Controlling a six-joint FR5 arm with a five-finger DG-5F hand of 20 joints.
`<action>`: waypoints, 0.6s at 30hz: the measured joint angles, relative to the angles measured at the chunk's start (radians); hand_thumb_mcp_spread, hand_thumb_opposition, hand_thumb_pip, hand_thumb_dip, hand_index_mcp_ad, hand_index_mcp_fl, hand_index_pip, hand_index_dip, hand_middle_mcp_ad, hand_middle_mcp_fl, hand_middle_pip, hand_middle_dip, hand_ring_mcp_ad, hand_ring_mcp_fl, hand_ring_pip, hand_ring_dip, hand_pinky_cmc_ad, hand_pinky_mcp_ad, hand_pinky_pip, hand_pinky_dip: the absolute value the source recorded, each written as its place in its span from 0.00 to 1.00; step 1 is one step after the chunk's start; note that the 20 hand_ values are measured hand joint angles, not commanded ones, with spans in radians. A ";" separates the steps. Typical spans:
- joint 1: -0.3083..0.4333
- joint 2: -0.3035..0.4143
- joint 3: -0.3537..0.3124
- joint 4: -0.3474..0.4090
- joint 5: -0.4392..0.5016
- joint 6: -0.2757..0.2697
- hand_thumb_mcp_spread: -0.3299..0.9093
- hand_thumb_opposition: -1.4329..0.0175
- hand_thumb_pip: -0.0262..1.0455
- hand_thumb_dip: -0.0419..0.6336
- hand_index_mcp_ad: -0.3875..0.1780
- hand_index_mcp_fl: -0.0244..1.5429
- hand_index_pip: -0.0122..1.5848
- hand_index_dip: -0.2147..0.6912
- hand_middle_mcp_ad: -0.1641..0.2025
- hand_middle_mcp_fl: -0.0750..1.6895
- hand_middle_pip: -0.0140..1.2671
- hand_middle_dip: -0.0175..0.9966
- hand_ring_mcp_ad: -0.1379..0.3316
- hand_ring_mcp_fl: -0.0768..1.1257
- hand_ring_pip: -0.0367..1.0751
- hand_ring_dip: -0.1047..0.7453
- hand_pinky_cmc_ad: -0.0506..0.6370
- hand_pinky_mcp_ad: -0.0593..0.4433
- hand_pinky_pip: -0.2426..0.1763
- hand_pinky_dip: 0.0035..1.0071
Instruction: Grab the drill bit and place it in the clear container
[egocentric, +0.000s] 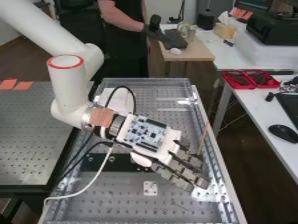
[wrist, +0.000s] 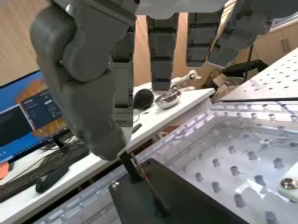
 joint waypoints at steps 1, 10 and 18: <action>0.000 -0.001 0.000 -0.001 0.001 -0.002 0.69 0.35 0.55 0.49 0.41 0.40 0.64 0.35 0.65 0.22 0.12 0.19 0.65 0.12 0.13 0.10 0.55 0.42 0.40 0.18; -0.001 -0.010 -0.005 -0.012 0.011 0.009 0.66 0.36 0.60 0.49 0.40 0.39 0.64 0.33 0.65 0.22 0.11 0.19 0.64 0.11 0.13 0.10 0.55 0.41 0.40 0.18; 0.000 -0.016 -0.008 -0.019 0.013 0.015 0.66 0.36 0.60 0.49 0.40 0.39 0.64 0.33 0.65 0.22 0.11 0.19 0.65 0.11 0.13 0.10 0.55 0.42 0.40 0.18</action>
